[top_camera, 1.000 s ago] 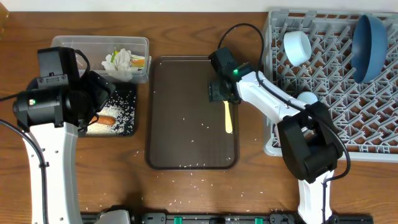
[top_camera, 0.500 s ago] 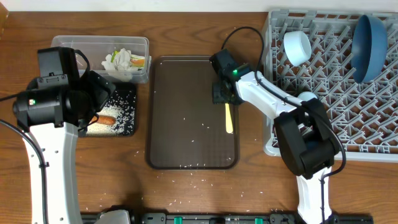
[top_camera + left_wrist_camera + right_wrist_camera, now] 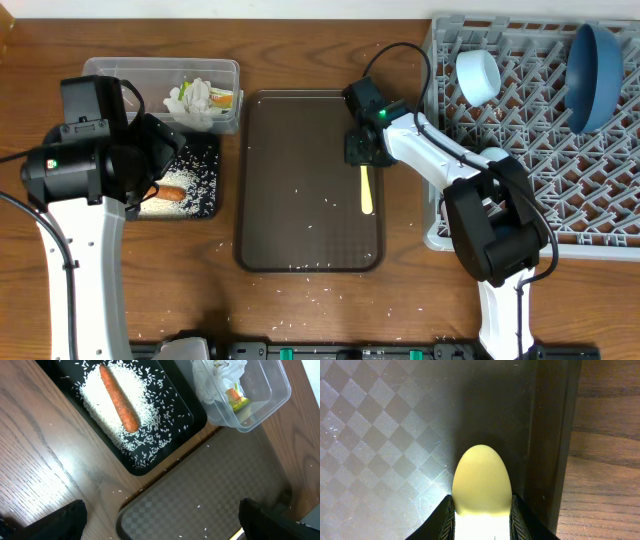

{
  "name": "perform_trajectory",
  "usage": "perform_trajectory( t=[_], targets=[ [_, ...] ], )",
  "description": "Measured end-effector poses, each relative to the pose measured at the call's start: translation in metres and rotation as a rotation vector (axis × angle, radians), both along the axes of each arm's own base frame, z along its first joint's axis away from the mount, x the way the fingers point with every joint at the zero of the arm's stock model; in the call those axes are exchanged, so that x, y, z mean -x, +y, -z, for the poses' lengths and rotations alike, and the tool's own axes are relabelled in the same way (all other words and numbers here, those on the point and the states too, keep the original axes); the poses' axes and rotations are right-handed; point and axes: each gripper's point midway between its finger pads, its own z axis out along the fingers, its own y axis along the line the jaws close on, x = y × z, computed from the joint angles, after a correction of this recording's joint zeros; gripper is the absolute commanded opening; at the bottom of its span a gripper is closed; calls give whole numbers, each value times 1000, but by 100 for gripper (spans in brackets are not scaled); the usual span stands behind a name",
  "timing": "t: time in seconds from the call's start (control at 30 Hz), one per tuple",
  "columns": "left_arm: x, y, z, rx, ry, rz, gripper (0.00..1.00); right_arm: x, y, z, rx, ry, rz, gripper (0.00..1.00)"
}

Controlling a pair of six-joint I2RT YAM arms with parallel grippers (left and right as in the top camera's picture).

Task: Sort waste into correct bins and load items into the dishwasher rack
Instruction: 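Grasp the yellow spoon on the dark tray with the right gripper, then place the yellow spoon upright at the rack's left edge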

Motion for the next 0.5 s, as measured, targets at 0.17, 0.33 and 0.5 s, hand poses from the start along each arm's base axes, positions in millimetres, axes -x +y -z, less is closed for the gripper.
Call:
perform_trajectory(
  t=[0.17, 0.33, 0.5],
  targets=[
    [0, 0, 0, 0, 0, 0, 98, 4, 3, 0, -20, 20, -22, 19],
    [0, 0, 0, 0, 0, 0, 98, 11, 5, -2, -36, 49, -46, 21],
    [0, 0, 0, 0, 0, 0, 98, 23, 4, -18, -51, 80, -77, 23]
  ],
)
